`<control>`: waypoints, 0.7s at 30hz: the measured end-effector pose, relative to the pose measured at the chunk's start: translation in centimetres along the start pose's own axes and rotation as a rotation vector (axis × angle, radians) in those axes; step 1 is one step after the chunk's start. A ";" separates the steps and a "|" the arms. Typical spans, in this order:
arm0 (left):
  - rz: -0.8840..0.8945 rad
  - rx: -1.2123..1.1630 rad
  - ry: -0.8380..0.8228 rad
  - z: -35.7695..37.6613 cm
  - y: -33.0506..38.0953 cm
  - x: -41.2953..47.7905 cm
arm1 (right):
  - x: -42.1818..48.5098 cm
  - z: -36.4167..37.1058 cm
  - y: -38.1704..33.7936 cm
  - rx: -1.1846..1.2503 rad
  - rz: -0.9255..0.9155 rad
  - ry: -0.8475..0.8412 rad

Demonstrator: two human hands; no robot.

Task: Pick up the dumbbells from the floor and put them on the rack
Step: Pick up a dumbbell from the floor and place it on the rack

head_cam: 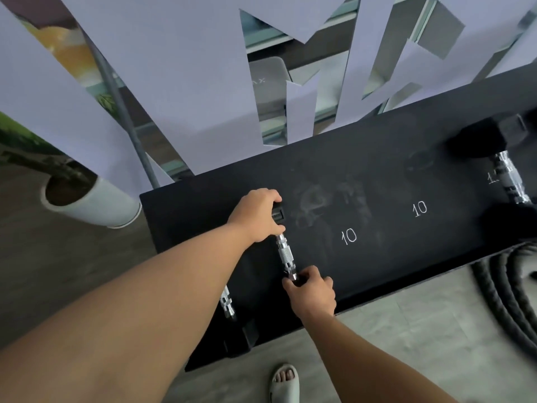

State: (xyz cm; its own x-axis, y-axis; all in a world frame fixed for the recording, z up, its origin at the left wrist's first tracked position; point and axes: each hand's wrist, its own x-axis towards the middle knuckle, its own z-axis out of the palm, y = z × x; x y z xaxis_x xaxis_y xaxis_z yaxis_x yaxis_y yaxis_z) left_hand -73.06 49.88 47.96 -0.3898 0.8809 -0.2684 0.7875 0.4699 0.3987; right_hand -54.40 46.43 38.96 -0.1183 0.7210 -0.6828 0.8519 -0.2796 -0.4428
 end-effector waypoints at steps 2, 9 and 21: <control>-0.013 0.003 -0.017 0.6 -0.5 -0.2 | 0.0 0.4 0.4 -0.032 -0.001 0.010; -0.035 0.057 -0.041 0.8 -1.1 -1.3 | 0.1 0.1 0.7 -0.092 -0.003 -0.095; -0.145 0.007 -0.006 -3.5 -0.9 -7.1 | -2.6 -6.1 -2.2 0.116 -0.270 -0.063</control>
State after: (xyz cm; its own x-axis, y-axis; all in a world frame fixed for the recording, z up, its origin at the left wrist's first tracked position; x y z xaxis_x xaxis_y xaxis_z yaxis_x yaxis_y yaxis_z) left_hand -72.64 43.39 52.61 -0.4968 0.8037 -0.3275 0.7265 0.5916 0.3496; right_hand -52.88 48.99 45.24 -0.3670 0.7394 -0.5645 0.7218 -0.1565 -0.6742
